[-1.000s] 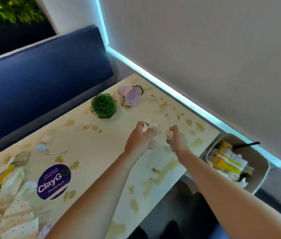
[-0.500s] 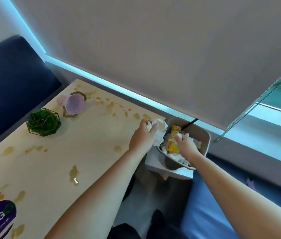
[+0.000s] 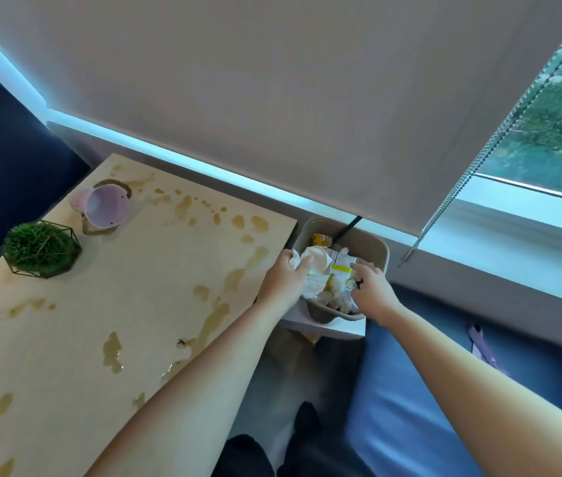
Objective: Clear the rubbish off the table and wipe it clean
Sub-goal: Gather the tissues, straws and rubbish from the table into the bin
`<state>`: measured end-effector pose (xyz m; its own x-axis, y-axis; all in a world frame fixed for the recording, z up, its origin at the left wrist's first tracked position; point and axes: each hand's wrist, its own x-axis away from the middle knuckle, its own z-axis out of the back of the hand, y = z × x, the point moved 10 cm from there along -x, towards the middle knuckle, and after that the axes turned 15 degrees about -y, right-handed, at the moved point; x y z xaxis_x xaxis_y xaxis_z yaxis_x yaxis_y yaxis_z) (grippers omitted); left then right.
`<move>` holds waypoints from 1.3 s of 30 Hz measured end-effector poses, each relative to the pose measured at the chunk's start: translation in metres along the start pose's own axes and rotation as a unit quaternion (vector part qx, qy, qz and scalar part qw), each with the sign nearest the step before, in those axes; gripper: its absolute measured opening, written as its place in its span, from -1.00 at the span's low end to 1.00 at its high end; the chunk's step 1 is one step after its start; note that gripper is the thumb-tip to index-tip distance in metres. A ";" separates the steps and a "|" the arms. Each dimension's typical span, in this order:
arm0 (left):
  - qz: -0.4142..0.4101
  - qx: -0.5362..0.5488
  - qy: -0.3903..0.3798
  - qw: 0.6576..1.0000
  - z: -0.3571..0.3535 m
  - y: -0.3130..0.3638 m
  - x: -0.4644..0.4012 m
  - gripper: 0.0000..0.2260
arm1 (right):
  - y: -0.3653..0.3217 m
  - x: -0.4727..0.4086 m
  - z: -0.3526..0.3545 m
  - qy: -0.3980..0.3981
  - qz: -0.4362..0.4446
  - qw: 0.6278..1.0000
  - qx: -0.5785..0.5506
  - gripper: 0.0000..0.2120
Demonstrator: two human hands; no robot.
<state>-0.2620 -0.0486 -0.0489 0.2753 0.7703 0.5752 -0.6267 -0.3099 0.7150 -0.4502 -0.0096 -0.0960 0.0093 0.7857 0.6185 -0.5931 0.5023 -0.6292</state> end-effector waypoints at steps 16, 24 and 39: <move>-0.021 0.054 -0.024 0.998 -0.026 0.021 -0.012 -0.71 | -0.016 0.023 0.044 0.100 0.056 0.985 -0.131 -0.86; 0.003 0.108 -0.017 0.994 -0.028 0.020 -0.026 -0.88 | 0.006 0.010 0.074 0.153 -0.005 0.984 -0.094 -0.65; 0.049 0.252 -0.081 0.963 -0.049 0.003 -0.048 -0.59 | -0.053 0.000 -0.001 -0.033 0.127 0.982 -0.137 -0.41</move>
<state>-0.3134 -0.0596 -0.0938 0.3692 0.6391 0.6747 -0.2325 -0.6394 0.7329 -0.4177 -0.0360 -0.0631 -0.1681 0.8782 0.4478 -0.3305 0.3778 -0.8649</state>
